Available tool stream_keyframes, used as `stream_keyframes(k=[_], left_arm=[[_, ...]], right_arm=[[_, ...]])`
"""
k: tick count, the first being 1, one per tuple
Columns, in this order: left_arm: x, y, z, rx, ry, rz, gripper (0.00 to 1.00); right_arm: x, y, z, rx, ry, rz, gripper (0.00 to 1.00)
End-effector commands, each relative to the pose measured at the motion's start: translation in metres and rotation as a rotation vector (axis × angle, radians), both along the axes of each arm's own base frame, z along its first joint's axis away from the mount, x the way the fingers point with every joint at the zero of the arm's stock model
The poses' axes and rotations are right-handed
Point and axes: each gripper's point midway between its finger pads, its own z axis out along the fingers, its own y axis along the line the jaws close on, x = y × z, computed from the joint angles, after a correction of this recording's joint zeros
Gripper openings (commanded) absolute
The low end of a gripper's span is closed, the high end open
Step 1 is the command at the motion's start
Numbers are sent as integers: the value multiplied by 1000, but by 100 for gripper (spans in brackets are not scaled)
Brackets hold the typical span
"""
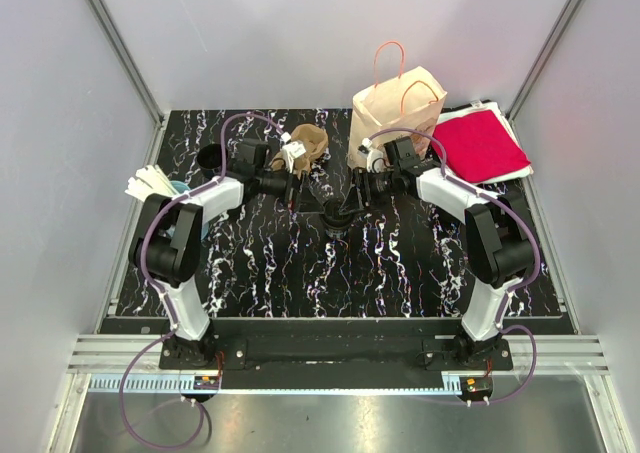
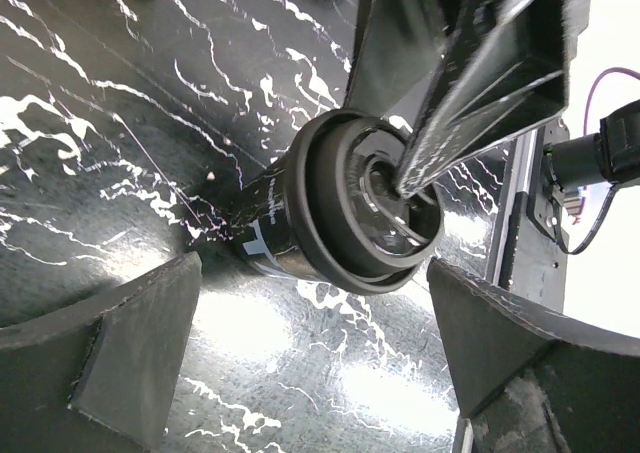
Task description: Pack the takeout coffee
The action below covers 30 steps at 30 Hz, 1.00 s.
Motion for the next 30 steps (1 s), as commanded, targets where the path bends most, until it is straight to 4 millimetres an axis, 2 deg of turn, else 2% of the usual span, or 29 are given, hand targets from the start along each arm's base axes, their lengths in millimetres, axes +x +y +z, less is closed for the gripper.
stream_keyframes(k=[1,8,11,20,24,30], left_arm=[[1,-5,0,-36,13,-21,99],[-1,-5,-9,-31,33,-26,95],[-2,-6,-13,-39,52,-37,89],[-2,-6,-20,-41,76,-38,79],[-1,-8,-21,-47,86,-42,66],[-2,-8,-25,-45,102,-45,57]], right_arm=[[3,4,1,-12,-22,2,57],[3,4,0,-10,-17,4,57],[3,4,-1,-13,-18,4,57],[2,4,-1,-13,-18,7,57],[1,4,-2,-13,-14,8,57],[-1,4,-6,-19,-6,11,53]])
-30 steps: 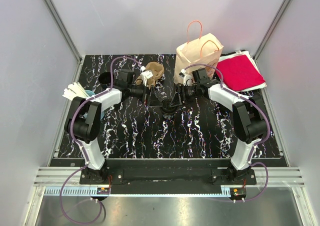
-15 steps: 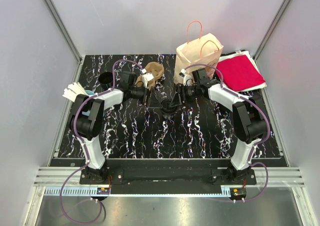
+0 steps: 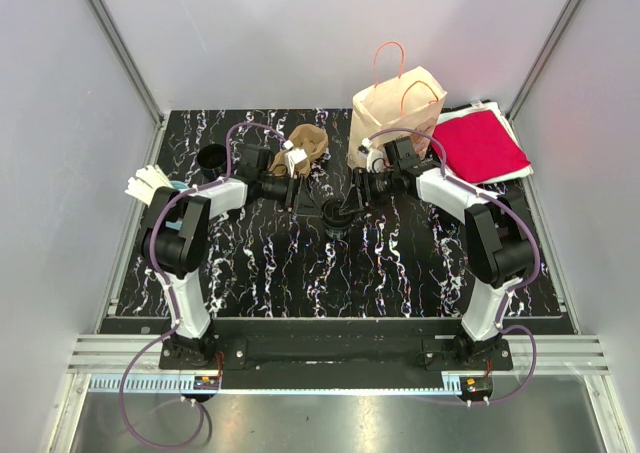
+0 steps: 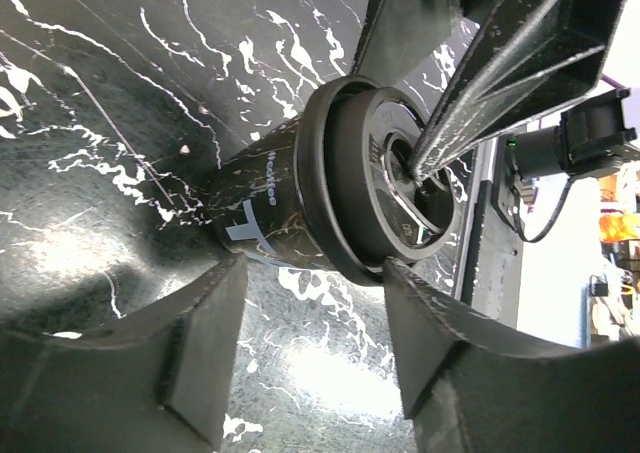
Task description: Pack the takeout coffee
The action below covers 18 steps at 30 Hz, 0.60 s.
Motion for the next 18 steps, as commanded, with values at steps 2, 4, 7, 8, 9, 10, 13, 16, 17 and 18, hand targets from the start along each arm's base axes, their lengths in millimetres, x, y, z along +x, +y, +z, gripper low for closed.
stream_keyframes(k=[2,4,7,8,9,10,13,16,17,18], left_arm=[[9,-2,-3,-4,-37,1,56],[9,-2,-5,3,-31,4,54],[10,-1,-10,19,-18,11,52],[11,-2,-11,21,-13,10,51],[11,-2,-15,29,-7,11,50],[11,-1,-17,42,-1,11,46],[9,0,-24,62,13,7,42],[9,-1,-17,36,1,-7,43],[10,-1,-12,20,-6,-10,45],[9,-2,-1,-8,-8,-16,47]], right_arm=[[-1,4,-7,-22,-8,12,52],[-2,4,-9,-25,-4,12,52],[-4,5,-12,-30,0,17,51],[-4,5,-12,-31,0,18,51],[-4,5,-14,-33,4,18,51],[-5,5,-15,-36,5,20,50],[-6,5,-17,-37,7,22,50],[-6,6,-16,-35,6,26,50],[-6,6,-15,-35,3,27,50],[-6,6,-15,-35,1,27,50]])
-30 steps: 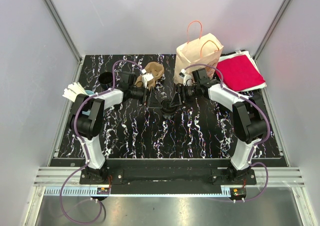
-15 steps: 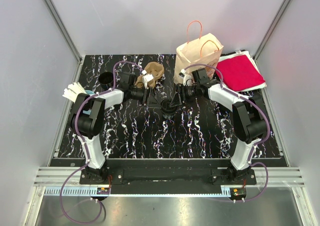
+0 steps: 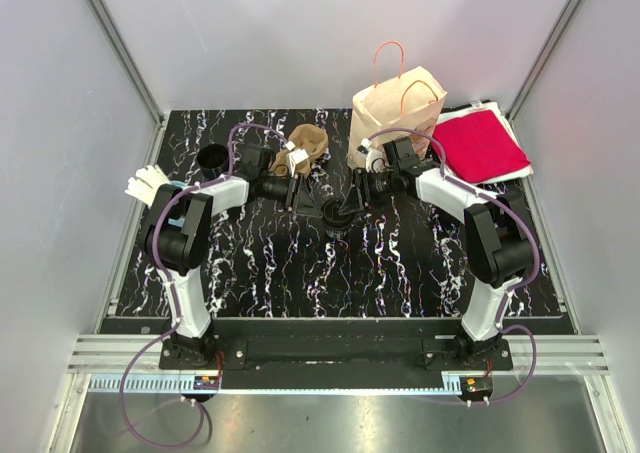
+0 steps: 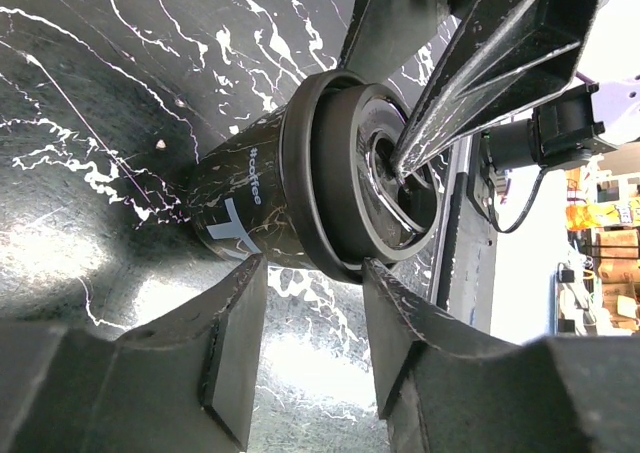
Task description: Pack the takeout coffee
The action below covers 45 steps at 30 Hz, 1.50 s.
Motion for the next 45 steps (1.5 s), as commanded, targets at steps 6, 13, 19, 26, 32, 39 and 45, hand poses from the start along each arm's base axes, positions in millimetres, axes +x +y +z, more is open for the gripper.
stream_keyframes(k=[6,13,19,26,32,39,45], left_arm=[[26,3,43,-88,-148,18,54],[38,-1,53,-115,-151,18,53],[33,-3,44,-123,-114,-3,51],[27,-1,26,-82,-88,-12,48],[20,-1,16,-69,-64,-24,47],[16,-6,10,-48,-55,-37,47],[16,-3,-13,48,-22,-12,39]], right_arm=[[-6,4,-13,-36,-2,27,49],[-8,7,-13,-37,-6,37,49],[-8,7,-11,-40,-14,37,49],[-7,8,-12,-41,-12,37,49],[-7,8,-13,-42,-12,39,49],[-7,8,-14,-49,-12,39,49],[-9,7,-18,-61,-12,43,49]])
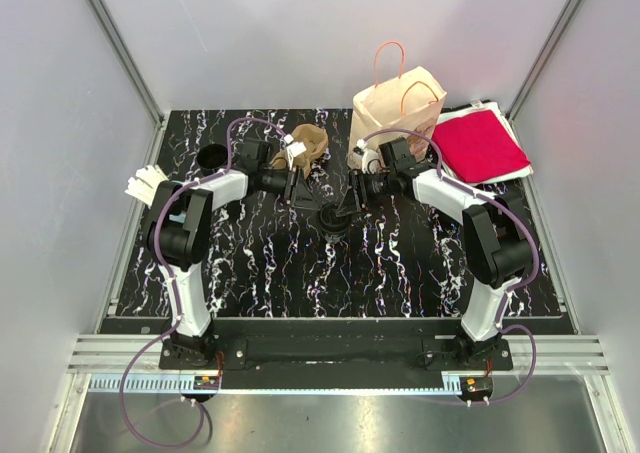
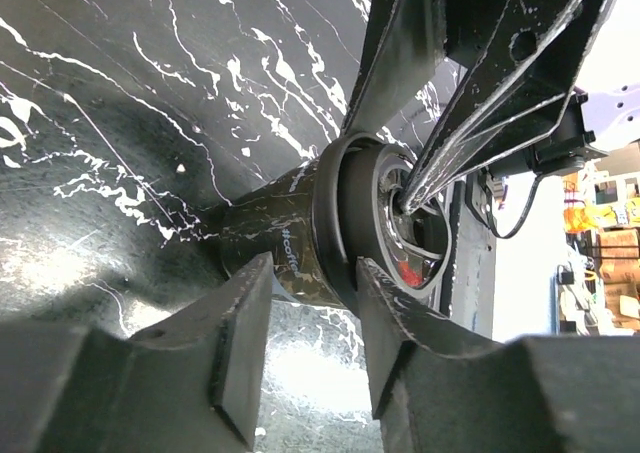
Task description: Pack the takeout coffee
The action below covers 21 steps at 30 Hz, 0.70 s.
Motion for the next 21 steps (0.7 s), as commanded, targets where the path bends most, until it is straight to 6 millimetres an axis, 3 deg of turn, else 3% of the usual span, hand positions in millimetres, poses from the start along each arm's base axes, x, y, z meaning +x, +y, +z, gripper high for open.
stream_keyframes(k=[1,13,17,21], left_arm=[[-1,-4,-26,104,13,5,39],[-15,7,-69,274,50,-26,36],[-15,6,-64,262,55,-34,37],[-10,1,-36,187,14,-27,42]], right_arm=[[-5,-1,-21,-69,6,14,49],[-12,-2,-29,-107,-7,32,48],[-13,-2,-31,-113,-9,38,48],[-14,-2,-31,-116,-12,37,47]])
